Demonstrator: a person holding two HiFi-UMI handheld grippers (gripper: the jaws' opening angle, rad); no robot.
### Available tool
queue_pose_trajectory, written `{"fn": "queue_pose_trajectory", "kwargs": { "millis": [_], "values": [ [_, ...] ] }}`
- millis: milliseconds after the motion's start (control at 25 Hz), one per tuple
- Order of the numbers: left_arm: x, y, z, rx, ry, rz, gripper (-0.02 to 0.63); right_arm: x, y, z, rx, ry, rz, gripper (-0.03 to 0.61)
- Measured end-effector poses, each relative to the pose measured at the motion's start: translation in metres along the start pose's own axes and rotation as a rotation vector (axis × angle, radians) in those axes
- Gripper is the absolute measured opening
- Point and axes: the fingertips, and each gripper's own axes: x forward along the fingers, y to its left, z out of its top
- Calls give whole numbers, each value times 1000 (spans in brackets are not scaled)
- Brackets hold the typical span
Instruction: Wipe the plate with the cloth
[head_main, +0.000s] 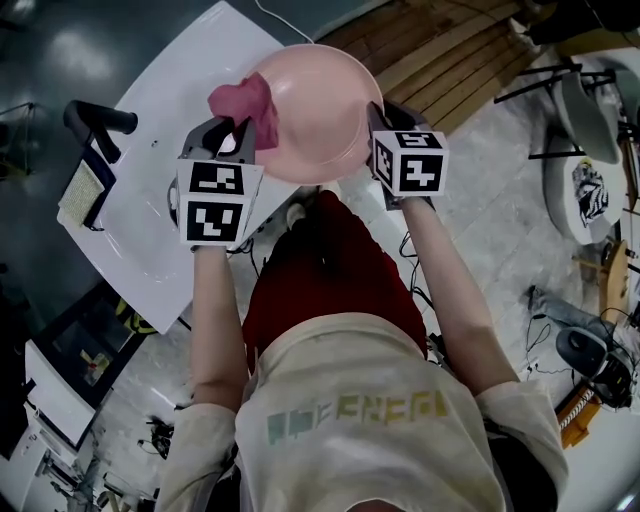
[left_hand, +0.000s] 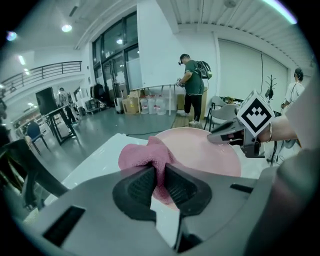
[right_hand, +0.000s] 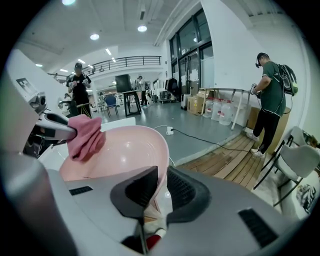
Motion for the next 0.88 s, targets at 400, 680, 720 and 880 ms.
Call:
{"fn": "queue_pose_trajectory", "kwargs": {
  "millis": [400, 680, 720, 880],
  "values": [
    [-7, 4, 20, -42, -93, 48, 60, -3, -2, 2, -16, -48, 4, 72],
    [-7, -1, 28, -83, -148, 37, 61, -5, -3, 4, 11, -96, 7, 72],
    [-8, -1, 30, -90, -162, 39, 61, -6, -3, 4, 16, -103, 9, 72],
    [-11, 3, 36, -99, -214, 58, 61, -12, -5, 7, 39, -137, 14, 72]
  ]
}}
